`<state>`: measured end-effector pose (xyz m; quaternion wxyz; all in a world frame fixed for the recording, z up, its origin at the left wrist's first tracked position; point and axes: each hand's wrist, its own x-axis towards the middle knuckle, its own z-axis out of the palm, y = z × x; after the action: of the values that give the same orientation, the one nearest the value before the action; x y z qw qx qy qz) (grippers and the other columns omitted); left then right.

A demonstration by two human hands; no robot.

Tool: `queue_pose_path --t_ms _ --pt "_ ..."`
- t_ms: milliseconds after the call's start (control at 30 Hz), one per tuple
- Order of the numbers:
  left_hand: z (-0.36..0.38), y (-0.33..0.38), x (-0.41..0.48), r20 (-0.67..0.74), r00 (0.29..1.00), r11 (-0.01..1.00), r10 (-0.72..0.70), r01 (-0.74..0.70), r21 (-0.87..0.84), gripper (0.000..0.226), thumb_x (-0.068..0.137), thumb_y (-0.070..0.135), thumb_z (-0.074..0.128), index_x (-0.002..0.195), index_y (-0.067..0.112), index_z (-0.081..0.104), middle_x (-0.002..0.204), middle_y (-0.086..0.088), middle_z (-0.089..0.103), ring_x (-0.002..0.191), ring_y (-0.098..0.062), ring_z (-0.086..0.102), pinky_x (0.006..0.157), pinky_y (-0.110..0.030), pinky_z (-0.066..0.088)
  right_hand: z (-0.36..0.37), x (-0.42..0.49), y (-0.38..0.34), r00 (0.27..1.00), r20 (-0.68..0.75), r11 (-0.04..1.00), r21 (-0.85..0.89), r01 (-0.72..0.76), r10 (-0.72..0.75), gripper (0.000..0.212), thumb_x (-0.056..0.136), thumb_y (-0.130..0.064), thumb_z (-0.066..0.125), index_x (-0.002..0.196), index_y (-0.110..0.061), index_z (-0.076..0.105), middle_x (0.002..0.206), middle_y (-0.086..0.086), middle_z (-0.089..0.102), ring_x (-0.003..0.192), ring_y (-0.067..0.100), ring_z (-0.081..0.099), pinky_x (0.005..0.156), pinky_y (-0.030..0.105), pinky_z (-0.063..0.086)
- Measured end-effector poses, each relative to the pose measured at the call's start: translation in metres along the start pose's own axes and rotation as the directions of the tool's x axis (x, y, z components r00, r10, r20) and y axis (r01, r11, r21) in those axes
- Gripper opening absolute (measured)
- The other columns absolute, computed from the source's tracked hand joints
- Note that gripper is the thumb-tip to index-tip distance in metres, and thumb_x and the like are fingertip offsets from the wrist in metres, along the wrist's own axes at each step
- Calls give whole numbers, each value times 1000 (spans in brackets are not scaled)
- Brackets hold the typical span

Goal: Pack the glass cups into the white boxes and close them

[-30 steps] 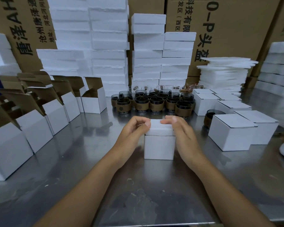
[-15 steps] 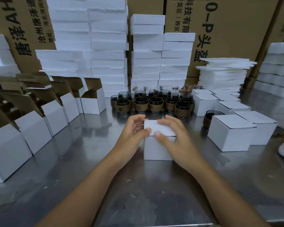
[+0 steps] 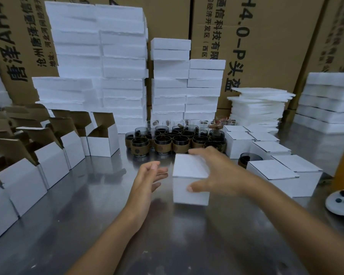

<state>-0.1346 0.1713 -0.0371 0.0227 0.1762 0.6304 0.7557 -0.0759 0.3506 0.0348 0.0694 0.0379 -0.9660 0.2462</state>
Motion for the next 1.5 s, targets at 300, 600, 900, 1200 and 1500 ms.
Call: queue_pose_path --t_ms 300,600,900,1200,1500 --pt "3 -8 11 8 1000 1000 16 -16 24 20 97 27 39 101 19 57 96 -3 65 94 -10 65 89 -26 43 -88 33 72 917 -394 994 -57 -88 58 88 65 -25 84 137 -19 33 117 -7 32 102 11 36 83 25 32" --pt "-1 -15 20 23 998 996 54 -56 68 29 90 35 42 104 17 59 93 -3 68 95 -11 65 89 -28 45 -96 44 138 899 -436 967 -215 -139 33 93 60 -20 88 138 -15 38 134 5 43 118 20 41 88 25 29" --pt "-2 -17 21 39 997 996 72 -74 57 40 80 44 44 104 16 60 90 -1 69 94 -10 65 85 -27 44 -93 40 145 955 -297 916 -378 -132 15 89 65 -21 84 140 -17 35 137 3 41 123 20 38 93 30 32" --pt "-2 -17 21 48 996 996 70 -73 59 37 80 44 44 101 18 60 88 -1 69 93 -13 65 85 -30 44 -97 40 136 980 -170 890 -422 -171 107 95 67 -29 83 144 -18 29 138 2 39 122 22 39 100 34 35" --pt "-2 -16 21 60 996 996 59 -63 66 35 82 41 43 101 18 60 89 -4 68 91 -14 66 85 -29 45 -93 52 133 963 -33 780 -580 -235 266 101 78 -43 73 151 -14 10 147 5 28 130 23 32 106 35 32"
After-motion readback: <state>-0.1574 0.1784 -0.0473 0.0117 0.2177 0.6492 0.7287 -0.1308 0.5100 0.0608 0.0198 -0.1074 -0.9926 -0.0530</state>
